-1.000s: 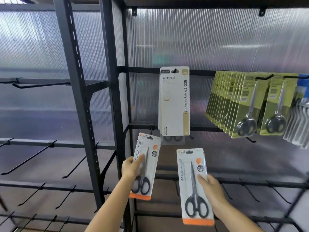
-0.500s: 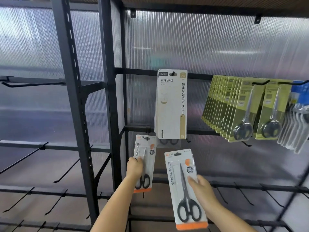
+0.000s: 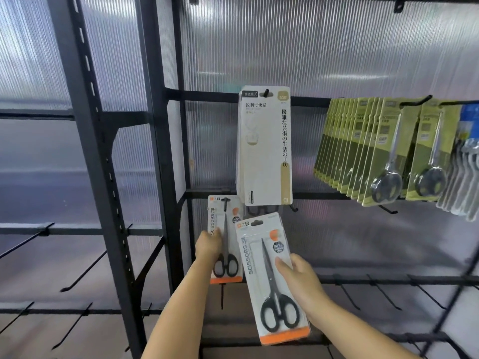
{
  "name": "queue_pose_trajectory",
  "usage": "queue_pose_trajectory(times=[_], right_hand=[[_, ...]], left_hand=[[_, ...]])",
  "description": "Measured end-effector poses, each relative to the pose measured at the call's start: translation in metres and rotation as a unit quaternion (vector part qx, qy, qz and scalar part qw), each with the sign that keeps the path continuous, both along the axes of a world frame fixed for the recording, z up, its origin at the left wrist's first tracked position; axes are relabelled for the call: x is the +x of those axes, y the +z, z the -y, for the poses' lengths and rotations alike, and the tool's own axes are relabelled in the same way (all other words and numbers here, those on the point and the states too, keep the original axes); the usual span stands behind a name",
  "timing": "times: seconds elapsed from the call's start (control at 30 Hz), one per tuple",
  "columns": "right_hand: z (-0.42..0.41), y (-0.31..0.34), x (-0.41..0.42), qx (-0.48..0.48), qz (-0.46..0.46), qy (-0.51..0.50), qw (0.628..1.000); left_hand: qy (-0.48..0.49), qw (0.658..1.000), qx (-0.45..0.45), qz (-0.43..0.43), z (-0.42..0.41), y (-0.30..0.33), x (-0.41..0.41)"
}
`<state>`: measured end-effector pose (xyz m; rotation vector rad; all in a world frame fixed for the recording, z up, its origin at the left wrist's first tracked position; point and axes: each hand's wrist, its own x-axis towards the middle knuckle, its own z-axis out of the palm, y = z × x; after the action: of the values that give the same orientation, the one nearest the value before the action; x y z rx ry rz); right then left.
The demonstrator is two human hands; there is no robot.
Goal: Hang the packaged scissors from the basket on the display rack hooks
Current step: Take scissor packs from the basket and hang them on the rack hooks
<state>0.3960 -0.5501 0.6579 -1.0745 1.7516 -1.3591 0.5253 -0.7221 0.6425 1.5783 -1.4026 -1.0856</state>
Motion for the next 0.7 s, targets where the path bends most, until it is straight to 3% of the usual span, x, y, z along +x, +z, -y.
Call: queue_pose_trajectory(times=[0.23,0.3,0.37,0.47,0.57,0.7], right_hand=[[0.018,-0.007,0.005,-0.004,0.007,0.003,1.000],[0.024,-0.007,0.009,-0.001,0.013,0.003,1.000],[0.032,-0.007,0.016,0.002,0.016,0.012,1.000],[0.041,-0.008,0.027,-0.001,0.030,0.029,0.999],[0.046,-0.007,0.041,-0.012,0.036,0.040,0.998],[0.048,-0.011,0.054,-0.002,0.024,0.067,0.997]], left_hand=[[-0.001,1.000,0.015,0.028,0.011,-0.003,0.003],[0.025,0.998,-0.019,0.055,0.007,-0.008,0.007],[0.040,0.998,-0.055,-0.002,-0.007,-0.011,0.013],[-0.025,0.986,-0.017,-0.165,-0.045,-0.011,0.022],[-0.093,0.968,0.033,-0.229,-0.076,-0.014,0.038],[-0.163,0.954,-0.017,-0.250,-0.100,-0.021,0.055]])
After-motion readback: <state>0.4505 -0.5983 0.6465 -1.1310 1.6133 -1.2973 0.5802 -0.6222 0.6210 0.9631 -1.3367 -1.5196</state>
